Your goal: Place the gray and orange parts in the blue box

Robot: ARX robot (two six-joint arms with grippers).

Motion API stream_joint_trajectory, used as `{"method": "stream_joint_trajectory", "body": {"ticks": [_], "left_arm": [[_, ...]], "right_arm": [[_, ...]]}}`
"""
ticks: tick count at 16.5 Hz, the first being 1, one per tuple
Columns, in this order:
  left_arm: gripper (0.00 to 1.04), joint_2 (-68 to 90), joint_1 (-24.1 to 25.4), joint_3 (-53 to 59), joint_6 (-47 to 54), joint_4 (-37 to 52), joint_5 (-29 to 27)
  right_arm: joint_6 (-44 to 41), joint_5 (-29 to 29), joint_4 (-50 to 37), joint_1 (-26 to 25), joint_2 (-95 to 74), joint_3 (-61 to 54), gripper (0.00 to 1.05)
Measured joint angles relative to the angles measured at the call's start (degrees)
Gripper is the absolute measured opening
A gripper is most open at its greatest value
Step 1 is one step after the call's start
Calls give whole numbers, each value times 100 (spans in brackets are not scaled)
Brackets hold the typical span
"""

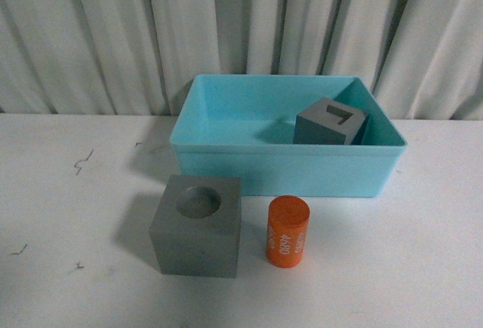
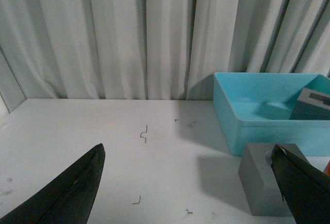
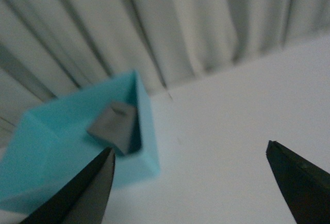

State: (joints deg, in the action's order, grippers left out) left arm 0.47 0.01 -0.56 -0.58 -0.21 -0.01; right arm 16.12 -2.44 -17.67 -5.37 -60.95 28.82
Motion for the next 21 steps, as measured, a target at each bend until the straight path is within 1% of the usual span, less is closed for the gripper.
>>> {"method": "stream_joint_trajectory", "body": {"ticks": [1,2,3,4,5,7,8,16,17,18,21], "left_arm": [[98,0,-7,0,0,-2,7],[98,0,-2,0,0,-7,-11],[98,0,-2,0,0,-7,-11],[98,0,-2,0,0,-4,0],[98,0,-2,0,0,-7,13],[98,0,-2,0,0,-4,-2],[98,0,-2,0,0,-4,-2],[98,0,-2,0,0,-4,0],[98,0,-2,0,0,-4,-2],[98,0,-2,0,-2,-4,-2],[98,0,-2,0,0,-2,-2]], "right_arm": [[-586,-168,-1241,50,140,-424,78],[-1047,-192,-1805,136,330,-881,67],[-1294,-162,-2083,166,492,-1226,54],[-1405,151,-2096,328,649,-1370,43],[-1475,205,-2103,531,907,-1558,31],[-1534,227,-2031,562,1244,-1853,9],[-1576,227,-1930,562,1521,-2039,2],[-1576,236,-960,562,3104,-2623,2],[-1576,236,-1272,562,3128,-2787,2],[-1576,240,-966,562,3259,-2817,2],[-1578,243,-459,562,3893,-2820,2]]}}
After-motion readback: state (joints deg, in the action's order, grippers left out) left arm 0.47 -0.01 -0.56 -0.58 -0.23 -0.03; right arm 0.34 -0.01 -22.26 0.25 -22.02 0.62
